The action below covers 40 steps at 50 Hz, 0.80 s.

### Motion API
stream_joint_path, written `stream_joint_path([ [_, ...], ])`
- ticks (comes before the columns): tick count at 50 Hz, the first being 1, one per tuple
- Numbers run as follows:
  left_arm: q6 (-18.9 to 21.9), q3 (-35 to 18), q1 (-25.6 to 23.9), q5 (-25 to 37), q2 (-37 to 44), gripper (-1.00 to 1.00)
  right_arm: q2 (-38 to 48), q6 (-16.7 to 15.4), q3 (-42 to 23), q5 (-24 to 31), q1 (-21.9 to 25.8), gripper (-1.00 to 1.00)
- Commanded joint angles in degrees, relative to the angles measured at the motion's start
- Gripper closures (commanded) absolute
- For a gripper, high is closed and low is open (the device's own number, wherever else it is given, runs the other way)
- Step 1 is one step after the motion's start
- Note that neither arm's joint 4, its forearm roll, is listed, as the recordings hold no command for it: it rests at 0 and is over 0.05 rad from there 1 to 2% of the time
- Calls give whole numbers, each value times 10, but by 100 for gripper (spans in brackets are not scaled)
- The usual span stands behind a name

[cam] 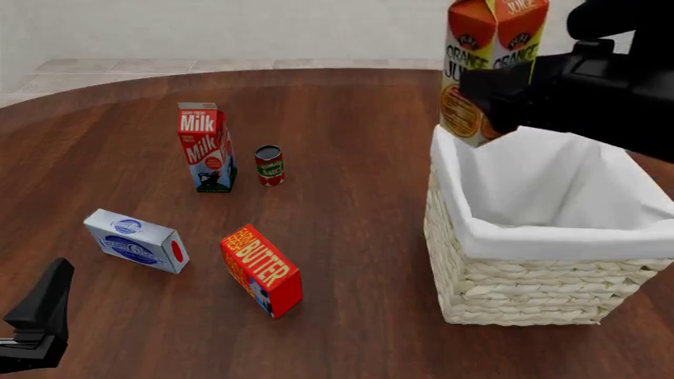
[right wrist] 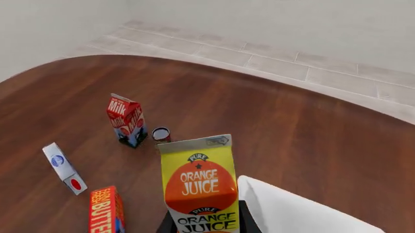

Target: Pick up the orange juice, and put it in the basket.

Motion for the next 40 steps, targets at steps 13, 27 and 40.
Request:
stream_joint_path([
  [13, 0, 0, 0, 0, 0, -100, -107, -1, 27, 65, -76, 100],
  [27, 0, 0, 0, 0, 0, -100, -144, 7, 72, 69, -115, 100],
  [40, 0, 0, 0, 0, 0, -100, -162, 16, 119, 46, -145, 100],
])
